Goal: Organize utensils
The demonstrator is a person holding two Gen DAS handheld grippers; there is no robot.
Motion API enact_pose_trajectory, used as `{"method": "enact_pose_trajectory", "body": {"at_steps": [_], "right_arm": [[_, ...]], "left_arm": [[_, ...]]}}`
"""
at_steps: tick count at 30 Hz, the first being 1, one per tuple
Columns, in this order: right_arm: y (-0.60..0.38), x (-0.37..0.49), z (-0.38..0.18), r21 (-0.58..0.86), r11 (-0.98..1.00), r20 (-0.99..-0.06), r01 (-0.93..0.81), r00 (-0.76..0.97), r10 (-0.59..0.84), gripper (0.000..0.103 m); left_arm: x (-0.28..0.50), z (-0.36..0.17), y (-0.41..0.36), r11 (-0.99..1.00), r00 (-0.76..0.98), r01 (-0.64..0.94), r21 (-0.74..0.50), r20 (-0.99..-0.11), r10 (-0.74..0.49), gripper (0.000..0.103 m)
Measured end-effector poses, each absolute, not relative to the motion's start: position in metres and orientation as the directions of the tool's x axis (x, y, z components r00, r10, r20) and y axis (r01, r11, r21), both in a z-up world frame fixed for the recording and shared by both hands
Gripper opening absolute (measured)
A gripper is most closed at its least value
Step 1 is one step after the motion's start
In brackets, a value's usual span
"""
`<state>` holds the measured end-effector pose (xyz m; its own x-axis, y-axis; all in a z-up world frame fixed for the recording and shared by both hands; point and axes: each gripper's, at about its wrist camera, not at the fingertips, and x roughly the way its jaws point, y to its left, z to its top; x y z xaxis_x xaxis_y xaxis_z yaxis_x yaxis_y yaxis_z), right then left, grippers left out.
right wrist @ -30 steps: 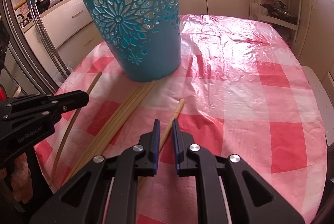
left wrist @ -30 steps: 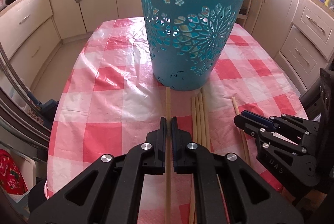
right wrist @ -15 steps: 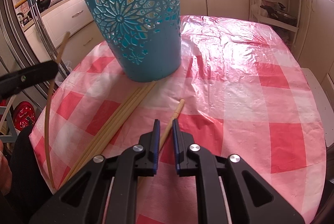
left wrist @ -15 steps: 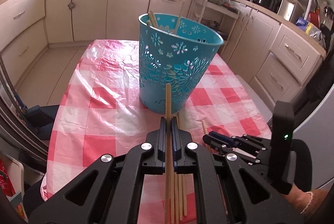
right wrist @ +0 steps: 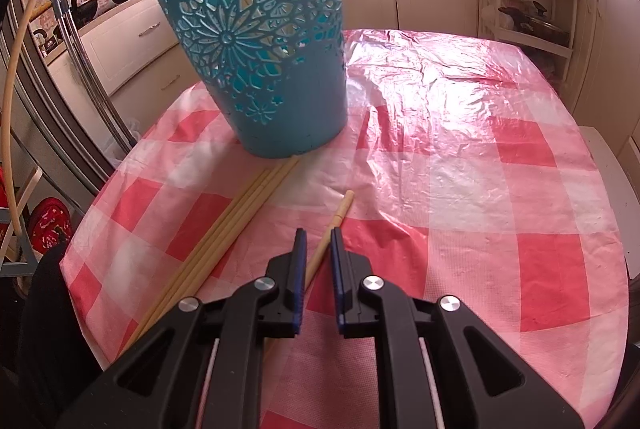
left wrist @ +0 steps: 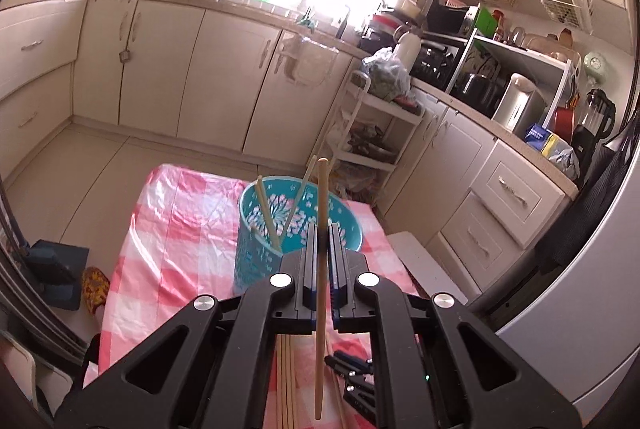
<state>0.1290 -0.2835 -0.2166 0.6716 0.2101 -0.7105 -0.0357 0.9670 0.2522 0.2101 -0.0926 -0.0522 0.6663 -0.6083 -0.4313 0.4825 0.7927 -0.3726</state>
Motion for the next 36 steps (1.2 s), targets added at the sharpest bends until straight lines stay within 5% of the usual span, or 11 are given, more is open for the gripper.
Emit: {"method": "enact_pose_trajectory", "body": {"at_steps": [9, 13, 30, 32, 36], "right_arm": [[-0.286, 0.129, -0.217, 0.274, 0.961, -0.706, -0.035, 0.672, 0.226, 0.012], [-0.287, 0.129, -0.217, 0.28, 0.959, -0.704, -0.037, 0.672, 0.231, 0.012], [-0.292, 0.128, -0.218, 0.307, 0.951, -0.698, -0.037, 0.671, 0.252, 0.014], [-0.294, 0.128, -0.219, 0.321, 0.947, -0.697, -0.029, 0.669, 0.257, 0.014], [-0.29, 0.129, -0.217, 0.304, 0.953, -0.71, -0.007, 0.665, 0.232, 0.014]], "left_arm": [[0.228, 0.023, -0.113, 0.844, 0.835, 0.442, -0.303, -0.204, -0.51, 0.005], [0.244, 0.021, -0.134, 0.88, 0.879, 0.397, -0.262, -0.17, -0.447, 0.005], [0.279, -0.097, -0.166, 0.937, 0.848, 0.314, -0.15, -0.399, -0.348, 0.006], [0.272, -0.103, -0.153, 0.939, 0.844, 0.307, -0.154, -0.412, -0.343, 0.011], [0.252, -0.116, -0.117, 0.95, 0.849, 0.259, -0.175, -0.427, -0.31, 0.04]]}}
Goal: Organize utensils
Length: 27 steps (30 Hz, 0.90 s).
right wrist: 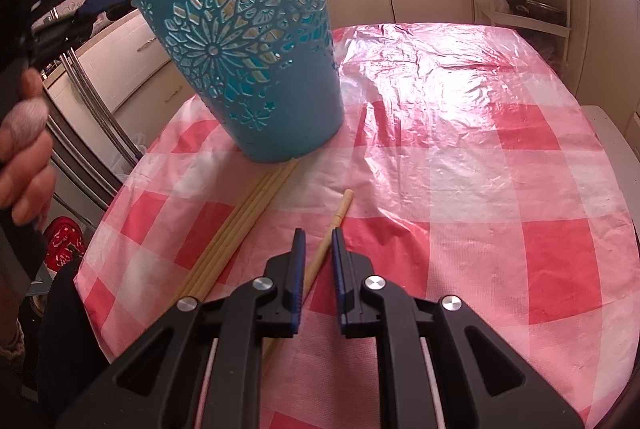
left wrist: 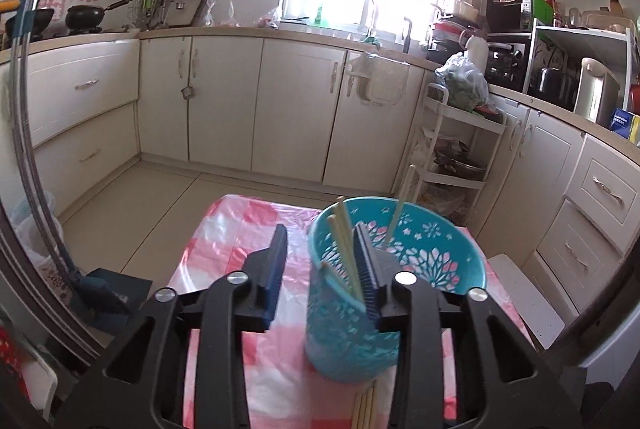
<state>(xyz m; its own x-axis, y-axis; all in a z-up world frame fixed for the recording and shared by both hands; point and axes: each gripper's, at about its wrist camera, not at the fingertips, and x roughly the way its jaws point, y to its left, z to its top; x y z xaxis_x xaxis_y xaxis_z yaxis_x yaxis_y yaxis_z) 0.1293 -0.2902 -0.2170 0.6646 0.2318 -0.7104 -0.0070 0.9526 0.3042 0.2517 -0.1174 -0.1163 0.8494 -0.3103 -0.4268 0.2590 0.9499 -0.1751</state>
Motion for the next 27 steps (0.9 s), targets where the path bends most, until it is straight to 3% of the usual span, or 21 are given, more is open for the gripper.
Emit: {"method": "enact_pose_trajectory", "body": {"at_steps": [6, 12, 22, 24, 27], "right_arm": [[-0.274, 0.134, -0.214, 0.172, 0.985, -0.746, -0.03, 0.649, 0.15, 0.011], [-0.269, 0.138, -0.211, 0.138, 0.975, -0.775, -0.175, 0.594, 0.216, 0.01], [-0.263, 0.136, -0.21, 0.097, 0.994, -0.802, -0.042, 0.588, 0.103, 0.018], [-0.258, 0.135, -0.21, 0.099, 0.993, -0.793, -0.057, 0.598, 0.113, 0.009], [-0.256, 0.134, -0.209, 0.105, 0.99, -0.796, -0.095, 0.589, 0.141, 0.008]], "left_arm": [[0.23, -0.149, -0.065, 0.962, 0.837, 0.178, -0.208, -0.482, -0.259, 0.06], [0.23, -0.203, -0.036, 0.968, 0.78, 0.103, -0.228, -0.586, -0.221, 0.061], [0.225, -0.224, -0.056, 0.973, 0.742, 0.171, -0.155, -0.629, -0.231, 0.07], [0.224, -0.225, -0.061, 0.975, 0.739, 0.179, -0.133, -0.636, -0.222, 0.072], [0.222, -0.226, -0.064, 0.976, 0.741, 0.182, -0.117, -0.637, -0.214, 0.075]]}}
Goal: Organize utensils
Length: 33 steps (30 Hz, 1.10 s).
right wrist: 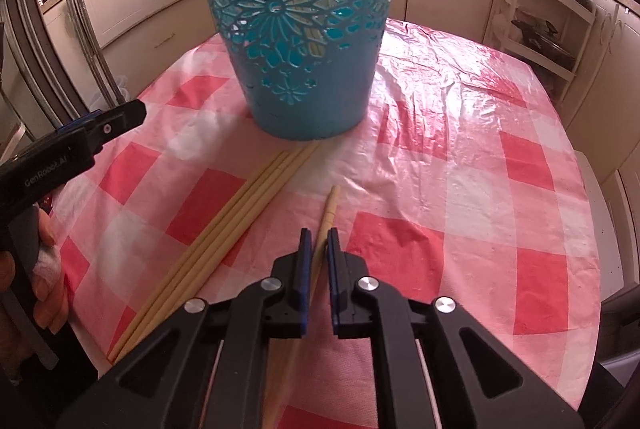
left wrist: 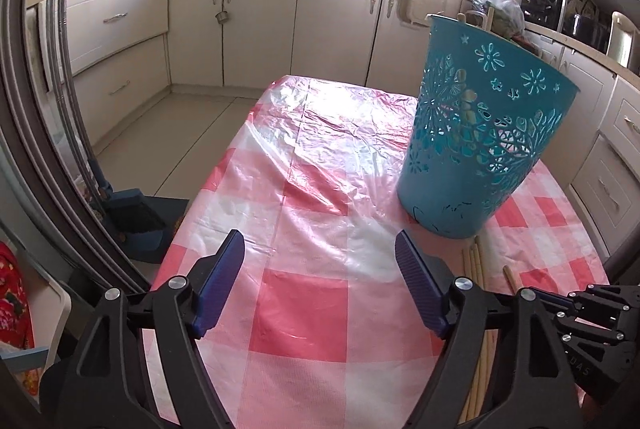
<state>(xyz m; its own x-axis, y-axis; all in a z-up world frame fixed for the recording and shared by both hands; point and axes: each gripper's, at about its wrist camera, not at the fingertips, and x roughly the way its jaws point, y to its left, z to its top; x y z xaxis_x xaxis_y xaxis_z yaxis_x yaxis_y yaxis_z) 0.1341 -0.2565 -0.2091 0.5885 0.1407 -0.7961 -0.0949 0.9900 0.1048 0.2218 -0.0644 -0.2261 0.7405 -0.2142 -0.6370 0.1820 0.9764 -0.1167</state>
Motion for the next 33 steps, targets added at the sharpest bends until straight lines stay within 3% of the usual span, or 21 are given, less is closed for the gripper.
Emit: {"method": "enact_pose_trajectory", "body": {"at_steps": [8, 18, 27, 33], "right_arm": [[-0.253, 0.133, -0.209, 0.092, 0.991, -0.805, -0.102, 0.577, 0.134, 0.008], [-0.265, 0.109, -0.195, 0.293, 0.953, -0.698, -0.08, 0.663, 0.27, 0.006], [-0.277, 0.099, -0.134, 0.395, 0.908, -0.538, -0.139, 0.766, 0.351, 0.006], [-0.293, 0.11, -0.069, 0.462, 0.867, -0.375, -0.186, 0.845, 0.381, 0.006]], "left_arm": [[0.221, -0.224, -0.066, 0.979, 0.744, 0.179, -0.102, -0.637, -0.202, 0.08], [0.22, -0.226, -0.07, 0.98, 0.742, 0.181, -0.084, -0.643, -0.192, 0.08], [0.22, -0.226, -0.067, 0.982, 0.744, 0.164, -0.09, -0.643, -0.183, 0.081], [0.22, -0.226, -0.068, 0.984, 0.748, 0.158, -0.082, -0.64, -0.174, 0.081]]}}
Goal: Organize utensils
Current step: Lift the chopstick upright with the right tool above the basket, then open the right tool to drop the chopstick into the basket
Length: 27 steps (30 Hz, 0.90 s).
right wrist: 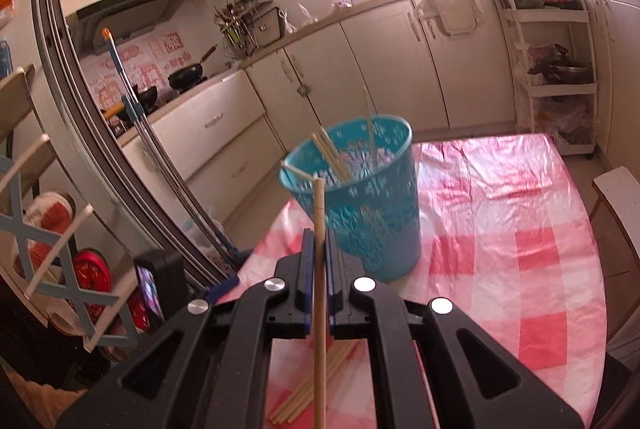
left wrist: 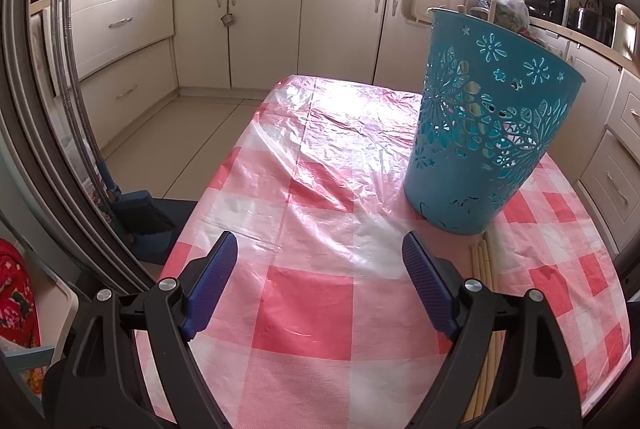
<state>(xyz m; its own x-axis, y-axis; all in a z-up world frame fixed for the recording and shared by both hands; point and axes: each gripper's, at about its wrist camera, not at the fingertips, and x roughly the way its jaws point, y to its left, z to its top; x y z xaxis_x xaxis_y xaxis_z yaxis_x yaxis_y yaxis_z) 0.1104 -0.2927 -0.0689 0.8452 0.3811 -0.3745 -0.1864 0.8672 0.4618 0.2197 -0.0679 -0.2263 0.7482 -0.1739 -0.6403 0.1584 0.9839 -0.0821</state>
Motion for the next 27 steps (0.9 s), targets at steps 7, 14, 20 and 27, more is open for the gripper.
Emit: {"method": "enact_pose_trajectory", "body": {"at_steps": [7, 14, 20, 27], "right_arm": [[-0.295, 0.144, -0.009, 0.441, 0.877, -0.215, -0.19, 0.927, 0.309, 0.006], [-0.302, 0.195, 0.005, 0.429, 0.901, -0.129, -0.065, 0.983, 0.132, 0.006], [-0.3, 0.229, -0.02, 0.376, 0.926, -0.188, 0.029, 0.981, 0.045, 0.006], [-0.291, 0.236, -0.044, 0.329, 0.944, -0.256, 0.028, 0.965, 0.061, 0.007]], "left_arm": [[0.221, -0.227, -0.065, 0.984, 0.746, 0.146, -0.097, -0.643, -0.174, 0.081], [0.223, -0.228, -0.062, 0.983, 0.742, 0.141, -0.114, -0.645, -0.181, 0.081], [0.225, -0.229, -0.058, 0.981, 0.735, 0.131, -0.142, -0.65, -0.193, 0.082], [0.228, -0.23, -0.057, 0.979, 0.728, 0.131, -0.158, -0.655, -0.203, 0.082]]}}
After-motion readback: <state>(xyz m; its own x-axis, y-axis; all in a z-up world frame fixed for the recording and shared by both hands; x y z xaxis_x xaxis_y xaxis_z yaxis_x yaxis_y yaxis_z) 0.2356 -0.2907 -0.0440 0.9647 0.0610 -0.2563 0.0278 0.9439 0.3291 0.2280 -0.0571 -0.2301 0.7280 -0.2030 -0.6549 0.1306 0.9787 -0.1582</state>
